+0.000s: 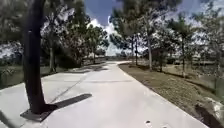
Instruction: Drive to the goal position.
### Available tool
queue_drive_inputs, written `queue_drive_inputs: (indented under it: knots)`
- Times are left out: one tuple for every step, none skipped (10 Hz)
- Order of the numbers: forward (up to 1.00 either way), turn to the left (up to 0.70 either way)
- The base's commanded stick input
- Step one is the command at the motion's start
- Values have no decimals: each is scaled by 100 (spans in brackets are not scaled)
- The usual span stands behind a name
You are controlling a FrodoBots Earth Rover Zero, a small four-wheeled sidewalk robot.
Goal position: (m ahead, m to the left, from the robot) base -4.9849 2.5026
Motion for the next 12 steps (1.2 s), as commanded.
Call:
queue_drive_inputs:
  knots:
    - [0, -85]
    - [0, -85]
    - [0, -85]
    - [0, -85]
    - [0, -85]
    - [0, -85]
    - [0, -85]
    - [0, -85]
    - [0, -85]
    - [0, -85]
    - [0, -85]
    - [0, -85]
